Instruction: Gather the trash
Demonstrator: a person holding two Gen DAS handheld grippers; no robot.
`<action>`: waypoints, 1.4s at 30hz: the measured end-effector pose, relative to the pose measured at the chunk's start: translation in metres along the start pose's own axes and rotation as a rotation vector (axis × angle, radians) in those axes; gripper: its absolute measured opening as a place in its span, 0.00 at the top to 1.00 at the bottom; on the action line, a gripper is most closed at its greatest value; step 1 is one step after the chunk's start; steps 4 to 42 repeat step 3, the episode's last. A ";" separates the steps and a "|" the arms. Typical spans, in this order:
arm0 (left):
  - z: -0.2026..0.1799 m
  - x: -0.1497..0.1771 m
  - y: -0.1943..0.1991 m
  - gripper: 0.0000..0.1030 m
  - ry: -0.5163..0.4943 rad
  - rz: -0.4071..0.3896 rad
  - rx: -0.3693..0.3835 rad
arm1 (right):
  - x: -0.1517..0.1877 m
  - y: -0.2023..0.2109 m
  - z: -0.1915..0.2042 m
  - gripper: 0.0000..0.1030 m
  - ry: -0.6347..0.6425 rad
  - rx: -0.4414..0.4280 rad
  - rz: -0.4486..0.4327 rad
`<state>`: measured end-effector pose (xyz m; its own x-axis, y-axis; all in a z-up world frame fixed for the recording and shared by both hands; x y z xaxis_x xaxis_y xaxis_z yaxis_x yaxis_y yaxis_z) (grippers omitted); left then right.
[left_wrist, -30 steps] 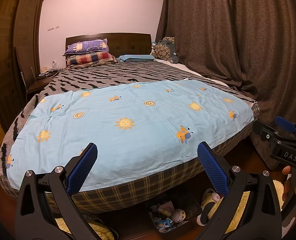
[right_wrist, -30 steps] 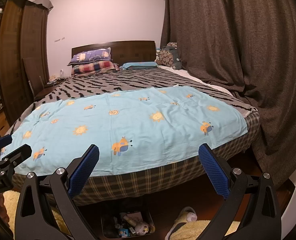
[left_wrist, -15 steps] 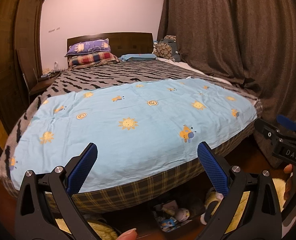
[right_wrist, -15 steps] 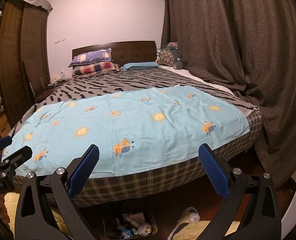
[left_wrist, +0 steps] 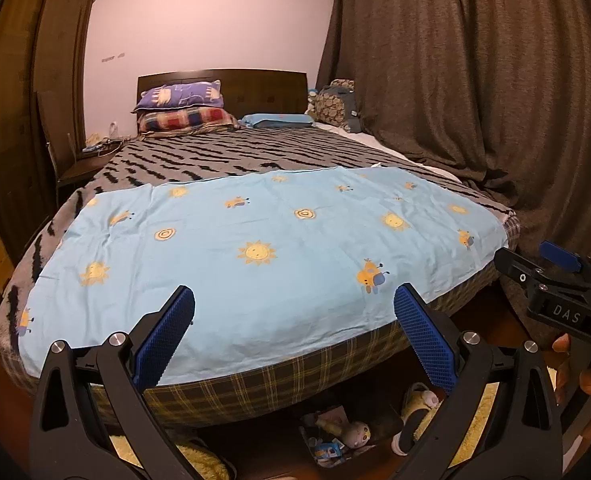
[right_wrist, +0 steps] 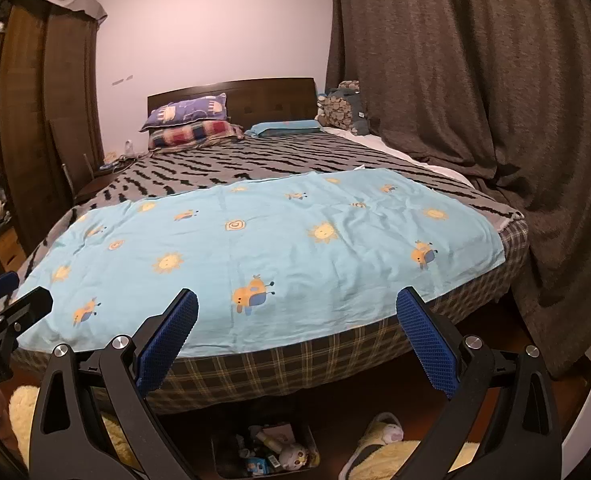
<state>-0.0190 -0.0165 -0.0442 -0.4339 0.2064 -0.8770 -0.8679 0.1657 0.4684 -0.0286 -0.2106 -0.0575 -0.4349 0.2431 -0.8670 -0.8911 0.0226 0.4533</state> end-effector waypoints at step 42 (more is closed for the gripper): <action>0.002 0.000 0.002 0.08 -0.006 0.003 -0.026 | 0.000 -0.001 0.003 0.03 0.007 -0.008 0.007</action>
Point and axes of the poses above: each gripper's, at about its wrist camera, not at the fingertips, and y roughly against the way its jaws point, z to its left, x to its underside, the point moved 4 cm from there along -y, roughly the way its jaws point, and after that the axes turned 10 degrees about -y, right-handed, at the moved point
